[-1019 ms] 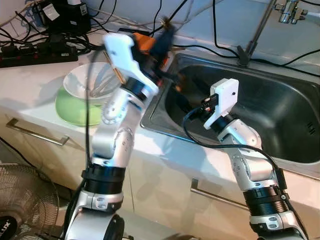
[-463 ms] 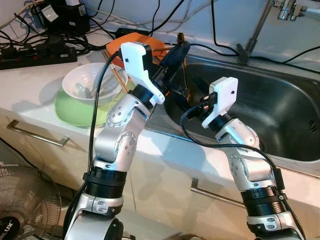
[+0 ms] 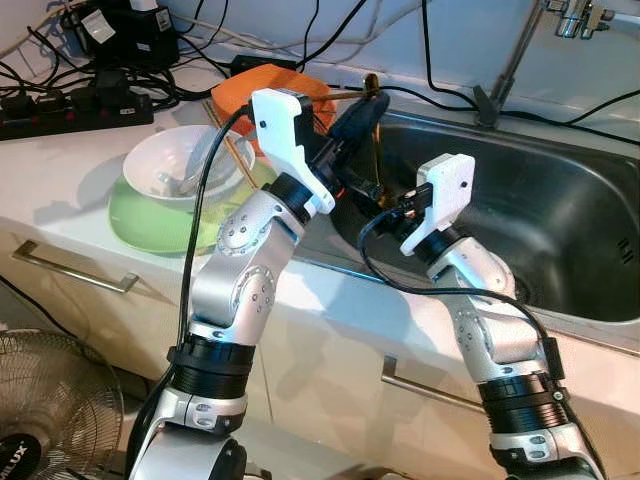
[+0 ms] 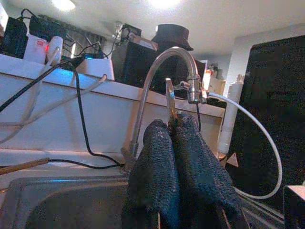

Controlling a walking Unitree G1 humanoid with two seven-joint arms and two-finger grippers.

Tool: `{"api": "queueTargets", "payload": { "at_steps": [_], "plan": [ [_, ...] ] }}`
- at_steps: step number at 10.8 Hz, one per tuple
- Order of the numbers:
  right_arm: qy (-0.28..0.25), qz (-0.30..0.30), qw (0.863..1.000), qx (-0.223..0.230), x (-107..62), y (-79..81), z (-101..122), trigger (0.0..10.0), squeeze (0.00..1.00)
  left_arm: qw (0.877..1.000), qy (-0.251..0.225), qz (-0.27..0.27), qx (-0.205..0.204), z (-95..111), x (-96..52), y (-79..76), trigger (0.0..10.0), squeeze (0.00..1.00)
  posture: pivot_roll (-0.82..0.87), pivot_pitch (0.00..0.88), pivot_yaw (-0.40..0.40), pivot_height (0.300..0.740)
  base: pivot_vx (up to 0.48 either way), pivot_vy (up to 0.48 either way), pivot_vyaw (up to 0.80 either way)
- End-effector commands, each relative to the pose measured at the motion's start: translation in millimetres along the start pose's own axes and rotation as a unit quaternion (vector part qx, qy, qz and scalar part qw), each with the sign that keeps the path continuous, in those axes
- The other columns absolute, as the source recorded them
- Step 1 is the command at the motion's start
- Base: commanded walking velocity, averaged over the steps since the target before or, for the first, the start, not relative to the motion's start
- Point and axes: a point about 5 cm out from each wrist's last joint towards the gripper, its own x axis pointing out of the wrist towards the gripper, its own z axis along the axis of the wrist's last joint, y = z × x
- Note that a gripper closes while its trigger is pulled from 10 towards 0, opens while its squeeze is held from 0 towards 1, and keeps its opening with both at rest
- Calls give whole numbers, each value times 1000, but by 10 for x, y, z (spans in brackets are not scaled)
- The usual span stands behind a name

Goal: Kitchen organization

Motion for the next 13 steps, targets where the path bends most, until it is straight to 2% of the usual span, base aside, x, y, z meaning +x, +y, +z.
{"api": "queueTargets", "payload": {
  "at_steps": [1,13],
  "plan": [
    [-5,-1,1000,-2,-7,2,23,0,0,1000,-3,-15,0,29,0,-52,10000,0,36,34,-4,740,0,0,0],
    [-2,-9,1000,-5,-5,-23,7,0,0,1000,0,-19,3,30,-4,-71,10000,0,41,35,-8,740,0,0,0]
  ]
}}
